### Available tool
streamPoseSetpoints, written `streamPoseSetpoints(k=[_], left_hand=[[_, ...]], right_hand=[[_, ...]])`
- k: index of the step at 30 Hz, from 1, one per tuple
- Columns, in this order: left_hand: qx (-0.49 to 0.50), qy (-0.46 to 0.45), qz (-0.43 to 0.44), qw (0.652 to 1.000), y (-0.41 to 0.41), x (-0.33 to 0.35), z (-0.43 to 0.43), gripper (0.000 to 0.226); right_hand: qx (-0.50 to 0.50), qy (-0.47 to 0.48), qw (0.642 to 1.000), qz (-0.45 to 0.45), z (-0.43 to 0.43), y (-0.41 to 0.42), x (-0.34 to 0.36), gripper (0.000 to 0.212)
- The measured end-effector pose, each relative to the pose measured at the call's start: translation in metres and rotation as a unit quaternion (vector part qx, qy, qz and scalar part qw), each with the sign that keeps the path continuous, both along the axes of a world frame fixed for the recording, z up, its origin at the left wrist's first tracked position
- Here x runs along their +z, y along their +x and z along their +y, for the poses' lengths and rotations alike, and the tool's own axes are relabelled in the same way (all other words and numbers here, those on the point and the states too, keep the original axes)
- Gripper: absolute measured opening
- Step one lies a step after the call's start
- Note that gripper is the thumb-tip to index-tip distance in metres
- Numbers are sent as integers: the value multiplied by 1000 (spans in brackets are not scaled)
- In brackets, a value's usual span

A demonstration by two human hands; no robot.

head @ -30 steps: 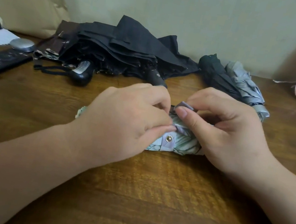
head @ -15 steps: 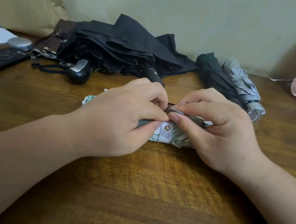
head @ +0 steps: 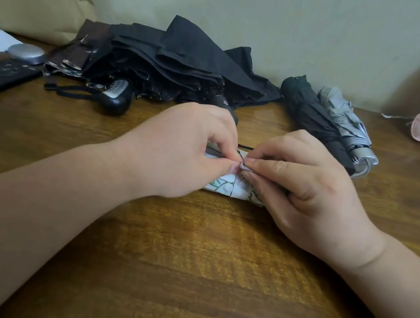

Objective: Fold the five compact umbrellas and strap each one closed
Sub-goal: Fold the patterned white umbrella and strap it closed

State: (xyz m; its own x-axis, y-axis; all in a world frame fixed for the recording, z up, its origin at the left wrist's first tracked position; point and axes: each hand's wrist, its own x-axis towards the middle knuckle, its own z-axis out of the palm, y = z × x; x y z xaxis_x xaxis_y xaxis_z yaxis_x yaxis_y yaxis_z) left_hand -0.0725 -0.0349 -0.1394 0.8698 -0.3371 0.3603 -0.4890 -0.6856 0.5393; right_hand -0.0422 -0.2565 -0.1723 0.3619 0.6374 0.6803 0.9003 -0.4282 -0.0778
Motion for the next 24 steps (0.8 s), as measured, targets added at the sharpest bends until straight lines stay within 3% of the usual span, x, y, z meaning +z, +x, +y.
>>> streamPoseSetpoints(k=[9,13,18,22,24], left_hand=[[29,-23,43,998,9,5,1,11],[23,-42,73,996,14,6,2,19],[22,25,40,999,15,2,1,11],[21,102,13,994,11,-4,-2,25],[11,96,30,995,7,-2,-2,25]], right_hand=[[-13,-31,996,-87,1,-2,0,18],[-17,2,1000,-19,4,1,0,12],[-51,17,993,108,8,1,8,16],[-72,25,985,156,8,4,10,11],[-76,38,981,174,9,5,11,7]])
